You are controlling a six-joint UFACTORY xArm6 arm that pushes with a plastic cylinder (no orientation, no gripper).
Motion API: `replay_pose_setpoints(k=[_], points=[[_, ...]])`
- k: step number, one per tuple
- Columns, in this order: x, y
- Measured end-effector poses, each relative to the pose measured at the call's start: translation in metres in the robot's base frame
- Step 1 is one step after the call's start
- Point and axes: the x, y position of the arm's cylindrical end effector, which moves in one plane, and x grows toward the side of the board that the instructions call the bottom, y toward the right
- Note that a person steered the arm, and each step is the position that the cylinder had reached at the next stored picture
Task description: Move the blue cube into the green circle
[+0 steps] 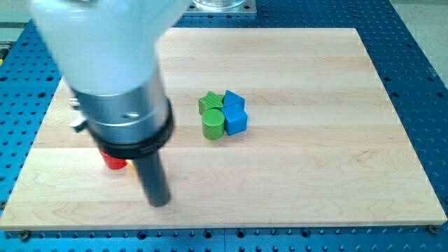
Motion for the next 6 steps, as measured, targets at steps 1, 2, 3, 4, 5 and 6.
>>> replay_pose_setpoints(k=[1,2,3,4,5,6], points=[[-0.012,0.067],[-0.074,0.132],[-0.107,0.147],[-0.136,0.147],[-0.141,0.133],[-0.139,0.114]])
